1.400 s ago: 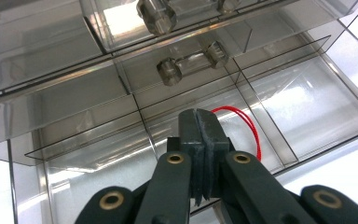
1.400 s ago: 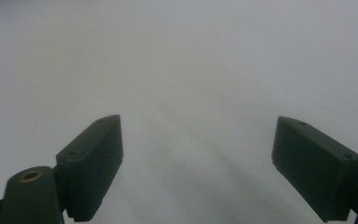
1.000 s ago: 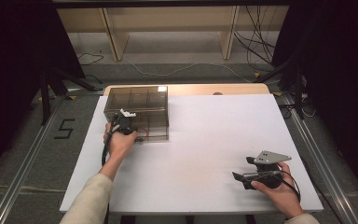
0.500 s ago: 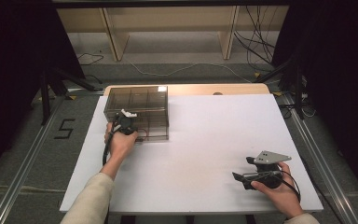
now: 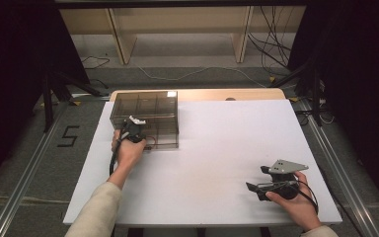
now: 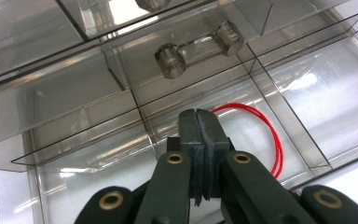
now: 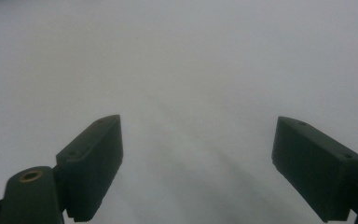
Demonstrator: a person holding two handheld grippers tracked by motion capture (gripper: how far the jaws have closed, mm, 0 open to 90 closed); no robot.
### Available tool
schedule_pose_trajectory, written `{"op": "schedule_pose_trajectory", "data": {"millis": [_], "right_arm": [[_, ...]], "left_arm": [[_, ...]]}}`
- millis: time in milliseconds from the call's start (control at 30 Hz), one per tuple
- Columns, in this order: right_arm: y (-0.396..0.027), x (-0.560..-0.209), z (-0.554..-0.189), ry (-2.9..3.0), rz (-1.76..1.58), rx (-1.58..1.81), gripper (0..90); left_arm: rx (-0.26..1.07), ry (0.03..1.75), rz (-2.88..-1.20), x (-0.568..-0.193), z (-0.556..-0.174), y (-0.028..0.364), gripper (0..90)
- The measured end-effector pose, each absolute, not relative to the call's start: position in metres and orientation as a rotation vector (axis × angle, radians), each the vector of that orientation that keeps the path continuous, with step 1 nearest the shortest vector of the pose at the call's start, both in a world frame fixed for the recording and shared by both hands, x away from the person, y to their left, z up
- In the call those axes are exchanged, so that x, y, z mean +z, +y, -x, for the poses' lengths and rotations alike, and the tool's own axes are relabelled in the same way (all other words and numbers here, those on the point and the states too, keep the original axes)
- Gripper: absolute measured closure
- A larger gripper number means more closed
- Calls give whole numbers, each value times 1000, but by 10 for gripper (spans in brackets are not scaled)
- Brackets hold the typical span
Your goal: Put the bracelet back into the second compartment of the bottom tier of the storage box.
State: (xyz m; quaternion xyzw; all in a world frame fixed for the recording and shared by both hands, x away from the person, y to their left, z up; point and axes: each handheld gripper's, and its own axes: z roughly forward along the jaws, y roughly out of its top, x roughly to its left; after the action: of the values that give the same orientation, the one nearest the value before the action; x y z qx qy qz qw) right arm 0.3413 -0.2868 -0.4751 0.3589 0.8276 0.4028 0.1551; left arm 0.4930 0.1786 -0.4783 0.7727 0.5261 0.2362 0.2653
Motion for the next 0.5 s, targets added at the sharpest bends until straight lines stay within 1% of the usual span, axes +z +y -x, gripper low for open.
{"op": "schedule_pose_trajectory", "data": {"millis": [300,500], "right_arm": [[-287,-475,-341,2377,-1022,1152,170],[-287,-475,-341,2377,-1023,1152,170]], "left_arm": [[633,1422,-2095,-481,-494,179,879],[636,1418,-2089,-479,-494,180,849]]}}
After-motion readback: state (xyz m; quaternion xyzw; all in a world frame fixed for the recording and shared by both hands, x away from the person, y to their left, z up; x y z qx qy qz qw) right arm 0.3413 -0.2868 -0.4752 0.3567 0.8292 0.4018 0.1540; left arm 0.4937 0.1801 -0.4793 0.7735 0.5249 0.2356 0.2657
